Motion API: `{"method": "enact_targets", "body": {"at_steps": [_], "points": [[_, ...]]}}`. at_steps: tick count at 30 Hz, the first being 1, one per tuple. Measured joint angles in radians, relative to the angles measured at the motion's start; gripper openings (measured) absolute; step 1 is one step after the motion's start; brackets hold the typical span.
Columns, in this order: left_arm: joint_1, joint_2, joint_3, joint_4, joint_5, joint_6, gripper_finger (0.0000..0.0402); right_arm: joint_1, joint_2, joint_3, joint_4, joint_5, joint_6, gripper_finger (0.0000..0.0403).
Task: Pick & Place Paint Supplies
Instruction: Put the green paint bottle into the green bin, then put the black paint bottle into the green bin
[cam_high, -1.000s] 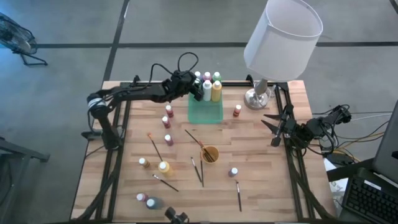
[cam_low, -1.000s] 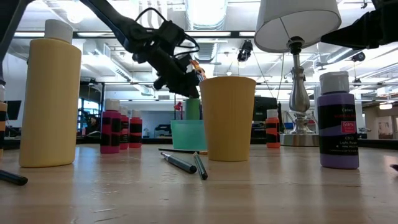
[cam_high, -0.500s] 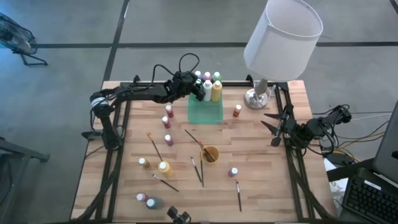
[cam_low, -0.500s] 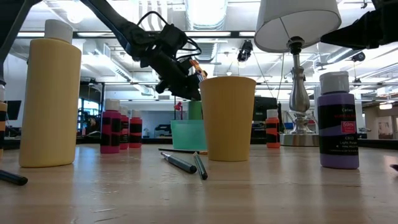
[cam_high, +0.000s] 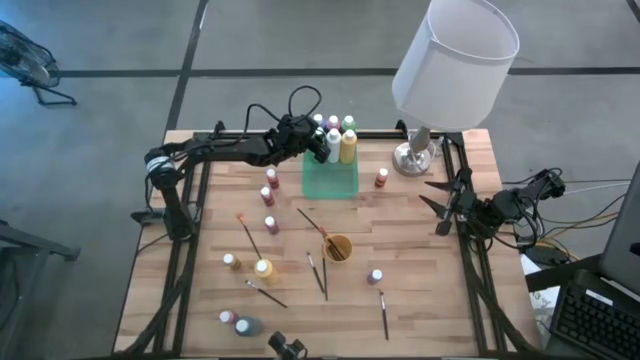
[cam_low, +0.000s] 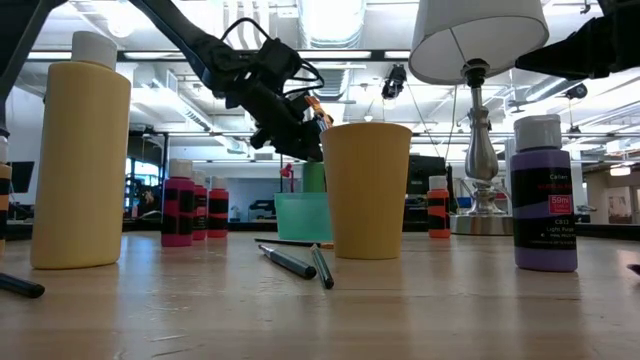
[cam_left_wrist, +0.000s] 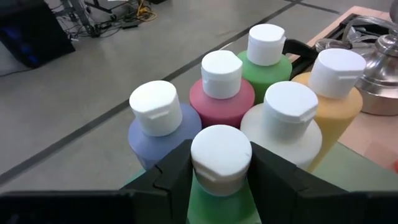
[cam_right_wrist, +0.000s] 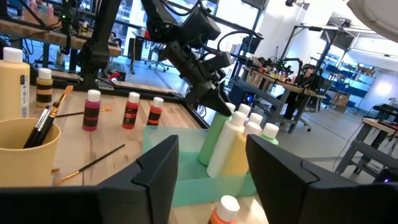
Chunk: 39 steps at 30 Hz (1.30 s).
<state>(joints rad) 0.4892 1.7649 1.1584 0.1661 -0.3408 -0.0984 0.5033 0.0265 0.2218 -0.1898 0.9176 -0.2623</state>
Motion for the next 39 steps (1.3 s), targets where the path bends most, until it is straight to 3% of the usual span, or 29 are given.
{"method": "enact_targets", "body": {"at_steps": [8, 22, 39], "points": [[0.000, 0.000, 0.000, -0.002, -0.001, 0.040, 0.0150, 0.000, 0.000, 0.000, 0.000, 0.000, 0.000, 0.0188], [0.000, -0.016, -0.002, -0.009, -0.001, 0.053, 0.0198, 0.000, 0.000, 0.000, 0.000, 0.000, 0.000, 0.0146], [-0.045, -0.208, -0.002, -0.045, 0.011, 0.050, 0.0197, 0.000, 0.000, 0.000, 0.000, 0.000, 0.000, 0.0097]]}}
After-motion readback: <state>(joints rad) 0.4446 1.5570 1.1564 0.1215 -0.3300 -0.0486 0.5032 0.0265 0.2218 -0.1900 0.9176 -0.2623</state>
